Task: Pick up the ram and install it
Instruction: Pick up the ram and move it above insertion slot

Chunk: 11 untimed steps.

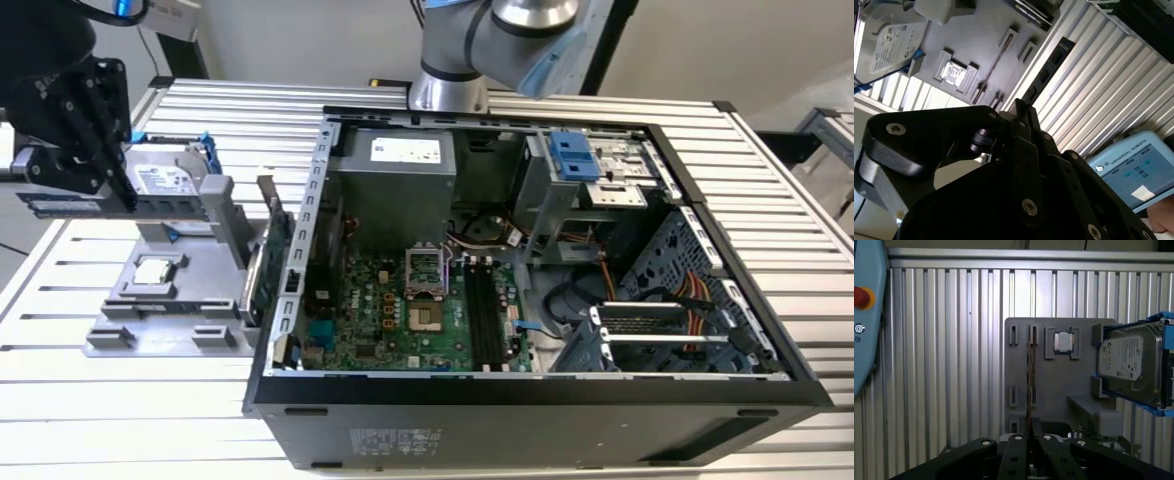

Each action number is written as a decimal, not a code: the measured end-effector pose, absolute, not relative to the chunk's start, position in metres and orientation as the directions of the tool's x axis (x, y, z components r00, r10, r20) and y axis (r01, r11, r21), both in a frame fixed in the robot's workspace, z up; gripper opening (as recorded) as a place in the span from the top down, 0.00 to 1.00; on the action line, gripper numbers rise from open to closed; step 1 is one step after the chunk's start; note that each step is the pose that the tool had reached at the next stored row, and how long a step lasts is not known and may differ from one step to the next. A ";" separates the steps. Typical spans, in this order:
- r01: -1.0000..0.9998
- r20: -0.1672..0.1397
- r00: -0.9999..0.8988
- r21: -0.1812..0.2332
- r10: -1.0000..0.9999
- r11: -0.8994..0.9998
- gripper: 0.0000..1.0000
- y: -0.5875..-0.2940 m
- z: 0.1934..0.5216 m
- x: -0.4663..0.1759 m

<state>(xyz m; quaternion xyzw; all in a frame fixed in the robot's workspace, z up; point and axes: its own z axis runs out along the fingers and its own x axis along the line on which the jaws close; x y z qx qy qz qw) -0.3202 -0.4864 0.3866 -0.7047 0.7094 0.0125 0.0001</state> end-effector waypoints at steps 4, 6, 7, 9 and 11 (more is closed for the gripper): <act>-1.000 -0.018 -0.007 0.018 -1.000 0.006 1.00 -0.486 0.387 -0.316; -1.000 -0.018 -0.007 0.018 -1.000 0.006 1.00 -0.486 0.387 -0.315; -1.000 -0.018 -0.007 0.018 -1.000 0.006 1.00 -0.486 0.387 -0.314; -1.000 -0.018 -0.007 0.018 -1.000 0.006 1.00 -0.486 0.387 -0.312; -1.000 -0.018 -0.007 0.018 -1.000 0.006 1.00 -0.486 0.387 -0.310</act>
